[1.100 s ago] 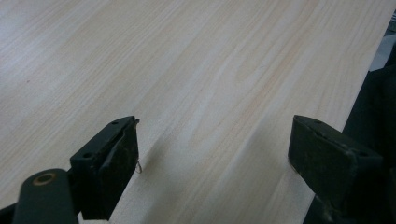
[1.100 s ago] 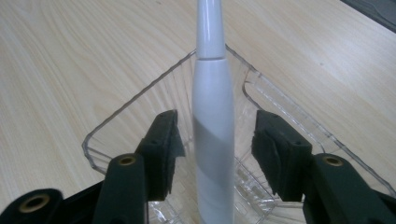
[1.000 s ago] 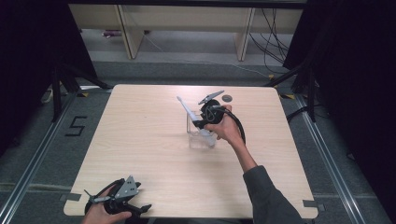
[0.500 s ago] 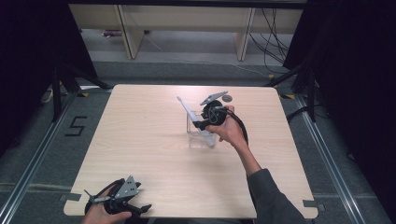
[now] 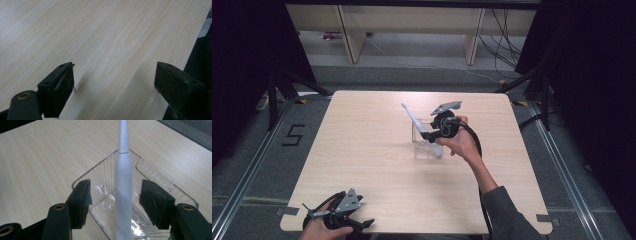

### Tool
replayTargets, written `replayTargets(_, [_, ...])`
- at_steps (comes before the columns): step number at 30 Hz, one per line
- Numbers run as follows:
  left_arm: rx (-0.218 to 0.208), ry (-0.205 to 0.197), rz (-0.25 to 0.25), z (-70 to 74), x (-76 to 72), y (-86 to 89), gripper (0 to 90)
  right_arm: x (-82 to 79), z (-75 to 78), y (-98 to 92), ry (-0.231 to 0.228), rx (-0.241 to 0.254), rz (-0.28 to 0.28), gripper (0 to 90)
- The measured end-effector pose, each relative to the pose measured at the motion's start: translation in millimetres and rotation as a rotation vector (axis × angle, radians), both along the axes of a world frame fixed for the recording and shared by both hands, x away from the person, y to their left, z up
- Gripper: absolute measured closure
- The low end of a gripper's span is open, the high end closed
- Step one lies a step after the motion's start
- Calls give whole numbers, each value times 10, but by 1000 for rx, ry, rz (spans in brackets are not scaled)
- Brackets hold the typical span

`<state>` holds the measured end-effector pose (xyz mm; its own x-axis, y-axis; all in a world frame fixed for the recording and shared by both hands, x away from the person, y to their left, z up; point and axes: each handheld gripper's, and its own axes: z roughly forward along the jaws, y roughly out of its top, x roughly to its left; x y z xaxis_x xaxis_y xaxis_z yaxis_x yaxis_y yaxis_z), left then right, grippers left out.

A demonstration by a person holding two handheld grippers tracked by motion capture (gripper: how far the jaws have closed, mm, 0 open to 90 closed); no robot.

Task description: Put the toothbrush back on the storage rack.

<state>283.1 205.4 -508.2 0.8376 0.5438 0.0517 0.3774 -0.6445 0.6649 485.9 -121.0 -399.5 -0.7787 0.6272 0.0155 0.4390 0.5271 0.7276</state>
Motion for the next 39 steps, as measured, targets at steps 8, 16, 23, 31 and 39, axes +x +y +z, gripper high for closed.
replayTargets(8, [-5, -3, 1, -2, 2, 1, 157, -58, 10, -64, 4, 11, -4, 418])
replayTargets(16, [-4, -2, 0, -1, 2, -1, 157, -137, -3, -115, -12, 34, 16, 415])
replayTargets(23, [-1, -4, -2, 5, -2, 1, 157, -172, 14, -149, -12, 42, 2, 411])
replayTargets(31, [-5, -5, -1, 7, -5, 0, 157, -197, 7, -209, -29, 39, 8, 397])
replayTargets(39, [-6, -6, -4, 10, -8, 0, 157, -284, 28, -261, -29, 26, 1, 391])
